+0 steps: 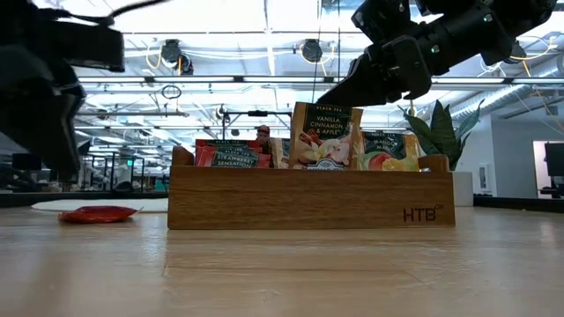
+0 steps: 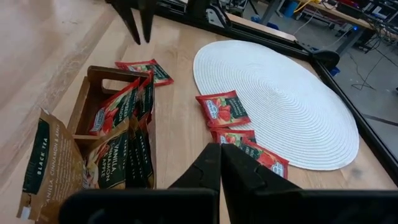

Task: Pick & Place Tea
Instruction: Put the red tea bag into the left section of the wooden organizer

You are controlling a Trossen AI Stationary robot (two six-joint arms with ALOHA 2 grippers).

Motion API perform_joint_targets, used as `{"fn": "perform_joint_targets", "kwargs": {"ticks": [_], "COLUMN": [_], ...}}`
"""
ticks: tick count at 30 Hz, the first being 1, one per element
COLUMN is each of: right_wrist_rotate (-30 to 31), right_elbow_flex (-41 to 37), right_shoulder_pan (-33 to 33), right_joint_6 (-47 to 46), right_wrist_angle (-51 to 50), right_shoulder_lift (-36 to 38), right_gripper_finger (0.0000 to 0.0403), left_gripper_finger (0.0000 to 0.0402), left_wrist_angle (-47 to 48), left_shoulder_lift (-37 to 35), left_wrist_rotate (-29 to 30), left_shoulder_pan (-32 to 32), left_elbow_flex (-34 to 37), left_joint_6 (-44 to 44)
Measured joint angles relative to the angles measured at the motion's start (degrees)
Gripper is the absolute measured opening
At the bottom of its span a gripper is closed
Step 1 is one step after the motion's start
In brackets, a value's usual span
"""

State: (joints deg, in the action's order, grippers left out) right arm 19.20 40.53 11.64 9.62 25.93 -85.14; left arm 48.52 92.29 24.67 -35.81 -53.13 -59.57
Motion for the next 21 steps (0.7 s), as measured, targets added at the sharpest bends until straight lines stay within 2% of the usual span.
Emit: {"fn": "perform_joint_targets", "kwargs": {"ticks": [3,6,8,10,16,21], "right_wrist_rotate": [0.0,0.0,0.0,0.0,0.0,0.0], "right_elbow_flex": [0.0,0.0,0.0,0.0,0.0,0.0], "right_shoulder_pan": [0.0,0.0,0.0,0.0,0.0,0.0], "right_joint_6": [-0.3,-0.6,-0.6,-0.6,-0.6,-0.6], "right_wrist_angle": [0.0,0.0,0.0,0.0,0.0,-0.1], "right_shoulder_lift": [0.0,0.0,0.0,0.0,0.0,0.0], "right_gripper_finger": [0.0,0.0,0.0,0.0,0.0,0.0], "left_gripper_finger": [0.0098,0.0138,0.016,0.0174,0.0184,0.0184], "left_wrist_angle": [1.5,-3.0,-5.8,-5.4,-5.1,-7.4], "left_shoulder_lift": [0.0,0.0,0.1,0.4,0.4,0.4], "left_wrist_rotate": [-5.3,-9.6,-10.9,-10.2,-10.1,-13.3], "left_shoulder_pan": [3.1,4.7,5.2,5.9,8.7,9.5], "left_elbow_flex": [-2.2,-3.2,-3.2,-3.2,-0.8,-0.3], "left_joint_6": [0.6,7.5,12.0,11.8,3.8,2.1]}}
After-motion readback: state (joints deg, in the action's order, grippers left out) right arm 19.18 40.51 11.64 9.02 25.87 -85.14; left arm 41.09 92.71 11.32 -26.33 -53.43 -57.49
